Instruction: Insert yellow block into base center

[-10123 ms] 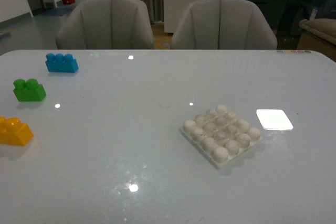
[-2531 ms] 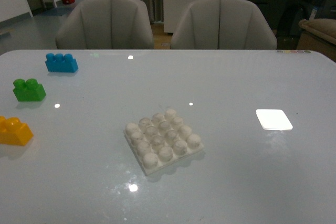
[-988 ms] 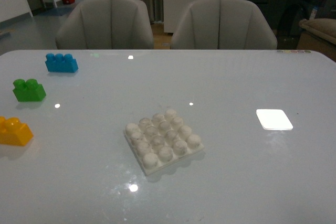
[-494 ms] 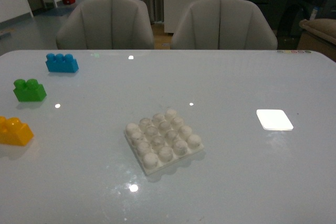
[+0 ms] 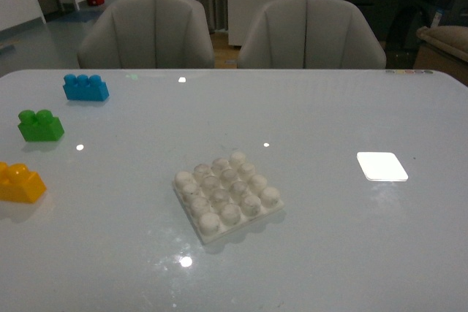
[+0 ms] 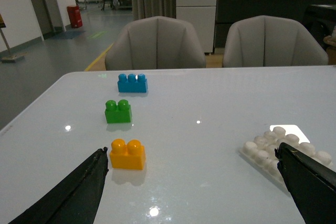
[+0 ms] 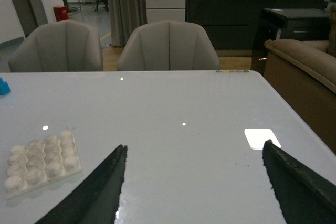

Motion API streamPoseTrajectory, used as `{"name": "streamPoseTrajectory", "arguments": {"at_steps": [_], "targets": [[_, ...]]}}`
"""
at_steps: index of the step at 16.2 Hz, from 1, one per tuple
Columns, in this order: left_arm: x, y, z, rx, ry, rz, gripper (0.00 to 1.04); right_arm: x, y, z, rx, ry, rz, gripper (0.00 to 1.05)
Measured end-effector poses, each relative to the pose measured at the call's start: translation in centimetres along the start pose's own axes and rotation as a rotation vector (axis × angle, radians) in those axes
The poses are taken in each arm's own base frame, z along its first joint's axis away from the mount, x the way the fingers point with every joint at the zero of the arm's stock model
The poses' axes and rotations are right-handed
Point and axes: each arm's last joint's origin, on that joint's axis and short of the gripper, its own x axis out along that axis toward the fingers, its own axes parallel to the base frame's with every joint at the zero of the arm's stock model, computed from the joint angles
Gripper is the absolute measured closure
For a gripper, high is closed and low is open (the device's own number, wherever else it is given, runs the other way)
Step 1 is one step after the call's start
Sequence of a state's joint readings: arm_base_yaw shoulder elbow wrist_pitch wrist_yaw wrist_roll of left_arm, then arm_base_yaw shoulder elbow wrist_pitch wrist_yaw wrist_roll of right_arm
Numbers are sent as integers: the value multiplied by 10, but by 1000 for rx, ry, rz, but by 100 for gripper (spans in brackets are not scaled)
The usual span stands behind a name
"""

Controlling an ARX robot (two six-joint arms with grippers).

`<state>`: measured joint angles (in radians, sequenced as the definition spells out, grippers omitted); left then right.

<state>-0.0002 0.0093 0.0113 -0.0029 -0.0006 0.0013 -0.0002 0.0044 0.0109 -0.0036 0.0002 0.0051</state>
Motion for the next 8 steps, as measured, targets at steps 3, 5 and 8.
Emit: {"name": "streamPoseTrajectory", "arguments": {"at_steps": [3,5,8], "targets": [[0,0,0,0,0,0,7,0,0,0,0,0,0,16],[0,0,0,0,0,0,7,0,0,0,0,0,0,8],[0,0,0,0,0,0,7,0,0,0,0,0,0,7]]}}
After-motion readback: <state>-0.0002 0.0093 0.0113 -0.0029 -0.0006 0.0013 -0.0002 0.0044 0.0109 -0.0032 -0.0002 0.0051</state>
